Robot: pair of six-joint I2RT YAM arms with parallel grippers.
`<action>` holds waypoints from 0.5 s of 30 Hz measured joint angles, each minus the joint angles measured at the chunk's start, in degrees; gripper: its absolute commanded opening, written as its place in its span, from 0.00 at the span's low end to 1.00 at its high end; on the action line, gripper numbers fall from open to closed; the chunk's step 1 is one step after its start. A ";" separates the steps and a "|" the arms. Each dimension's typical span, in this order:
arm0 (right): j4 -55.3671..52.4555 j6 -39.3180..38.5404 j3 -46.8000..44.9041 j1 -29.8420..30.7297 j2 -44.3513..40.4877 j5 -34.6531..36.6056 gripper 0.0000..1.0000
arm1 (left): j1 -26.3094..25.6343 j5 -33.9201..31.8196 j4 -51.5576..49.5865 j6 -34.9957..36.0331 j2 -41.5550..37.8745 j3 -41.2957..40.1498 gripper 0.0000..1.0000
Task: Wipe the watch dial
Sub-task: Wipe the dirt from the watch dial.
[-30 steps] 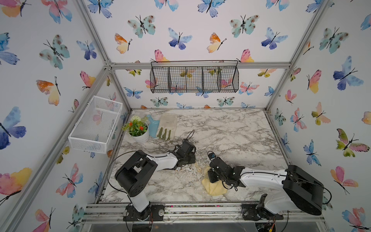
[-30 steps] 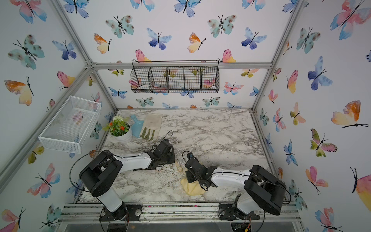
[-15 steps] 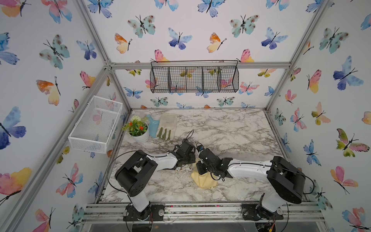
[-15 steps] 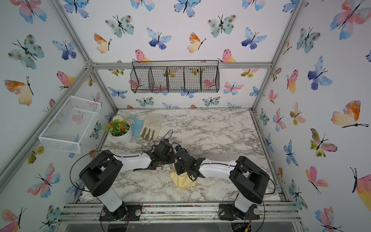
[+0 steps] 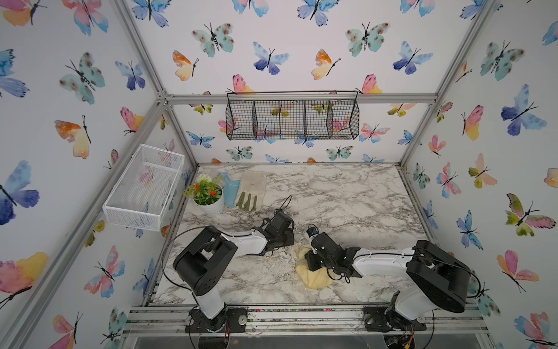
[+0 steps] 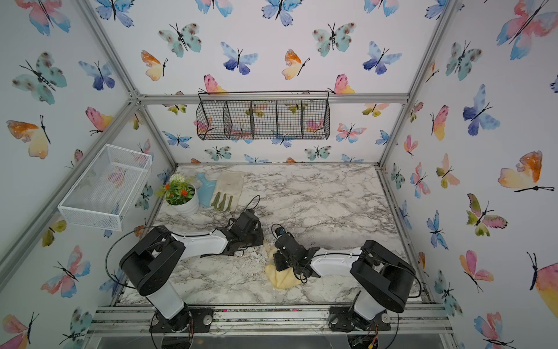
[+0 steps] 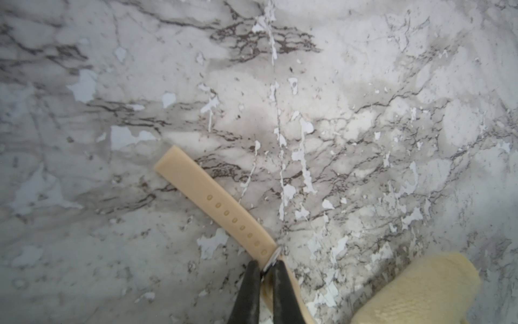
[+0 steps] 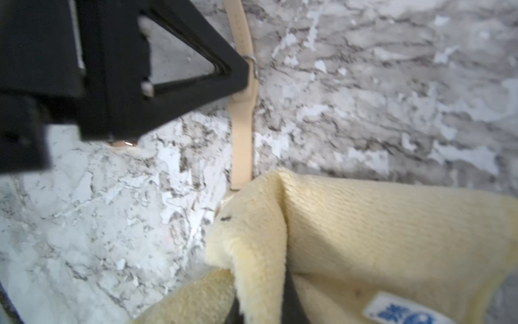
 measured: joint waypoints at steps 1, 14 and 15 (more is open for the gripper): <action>-0.37 0.24 -0.76 -0.13 -1.11 0.13 0.02 | 0.04 -0.11 0.00 0.00 -0.02 0.00 0.10; -8.76 -0.63 6.58 -0.52 -2.60 0.26 0.02 | 0.20 0.15 0.15 -0.02 0.02 0.00 0.10; -8.33 -1.03 8.98 -0.52 -0.50 -0.37 0.02 | 0.20 0.37 0.22 -0.04 0.04 -0.02 0.10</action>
